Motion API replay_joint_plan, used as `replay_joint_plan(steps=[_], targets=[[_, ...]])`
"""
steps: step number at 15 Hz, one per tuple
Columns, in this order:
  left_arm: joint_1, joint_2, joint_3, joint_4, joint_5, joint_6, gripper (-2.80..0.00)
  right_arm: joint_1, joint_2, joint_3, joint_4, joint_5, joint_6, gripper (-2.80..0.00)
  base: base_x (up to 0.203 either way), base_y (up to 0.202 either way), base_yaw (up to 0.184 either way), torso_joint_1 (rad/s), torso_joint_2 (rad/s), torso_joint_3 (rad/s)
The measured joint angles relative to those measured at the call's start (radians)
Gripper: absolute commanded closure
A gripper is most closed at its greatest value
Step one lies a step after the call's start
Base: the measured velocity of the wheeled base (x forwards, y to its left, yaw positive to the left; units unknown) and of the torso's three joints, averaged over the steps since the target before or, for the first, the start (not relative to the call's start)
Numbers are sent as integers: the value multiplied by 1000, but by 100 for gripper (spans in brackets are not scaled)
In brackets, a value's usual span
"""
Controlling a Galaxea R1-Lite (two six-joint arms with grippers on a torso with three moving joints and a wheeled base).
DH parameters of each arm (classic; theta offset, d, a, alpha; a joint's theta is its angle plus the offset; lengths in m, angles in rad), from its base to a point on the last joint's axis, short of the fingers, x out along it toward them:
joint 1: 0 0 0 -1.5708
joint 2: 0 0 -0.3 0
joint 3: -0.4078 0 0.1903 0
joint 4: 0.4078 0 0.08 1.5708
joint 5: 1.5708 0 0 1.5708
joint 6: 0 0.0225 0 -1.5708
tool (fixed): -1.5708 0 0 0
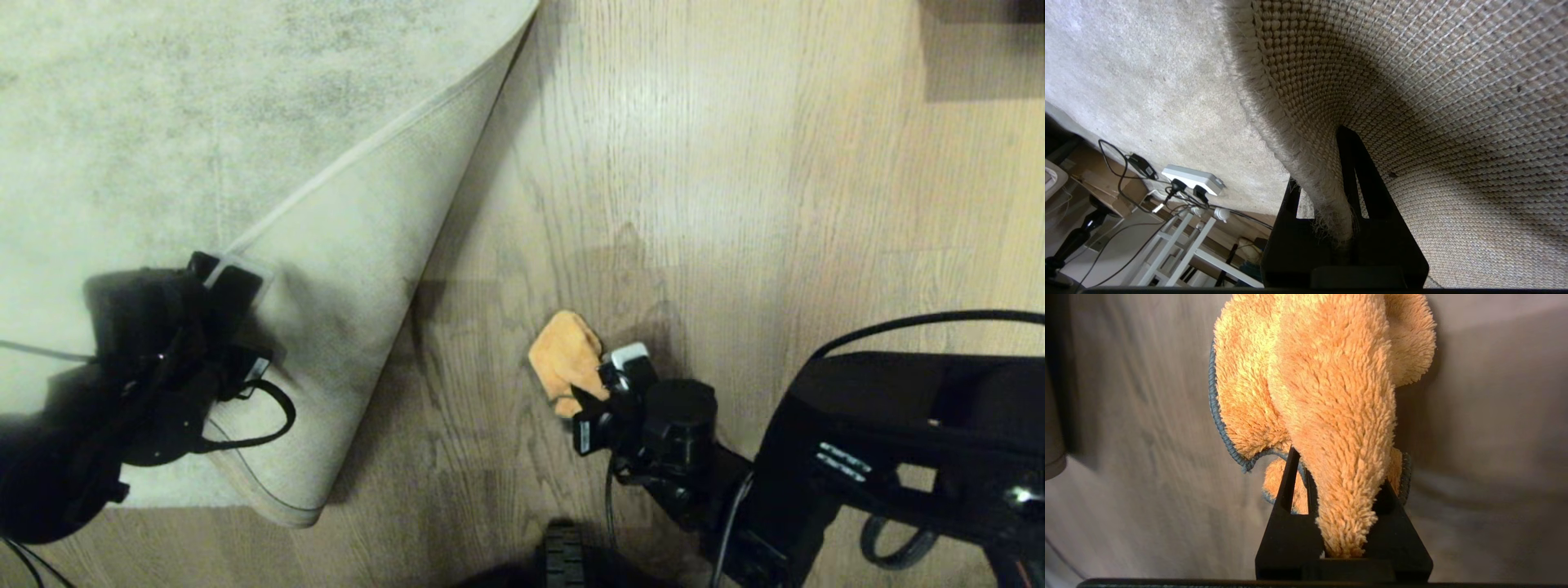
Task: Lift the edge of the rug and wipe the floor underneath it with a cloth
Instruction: Wipe the floor under the carpet with a rag
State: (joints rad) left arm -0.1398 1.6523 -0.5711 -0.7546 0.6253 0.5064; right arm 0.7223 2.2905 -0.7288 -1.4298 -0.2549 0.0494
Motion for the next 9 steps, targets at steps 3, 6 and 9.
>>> replay_joint_plan(steps=[3,6,9], targets=[[0,-2,-2,0,0,0,0,7,-58,39,2,1,-12,0,0,0,0,0,0,0],[0,-6,-7,1,0,0,0,76,-52,40,-1,3,-15,0,0,0,0,0,0,0],[0,-15,-6,1,-1,0,0,167,9,-6,0,4,-13,0,0,0,0,0,0,0]])
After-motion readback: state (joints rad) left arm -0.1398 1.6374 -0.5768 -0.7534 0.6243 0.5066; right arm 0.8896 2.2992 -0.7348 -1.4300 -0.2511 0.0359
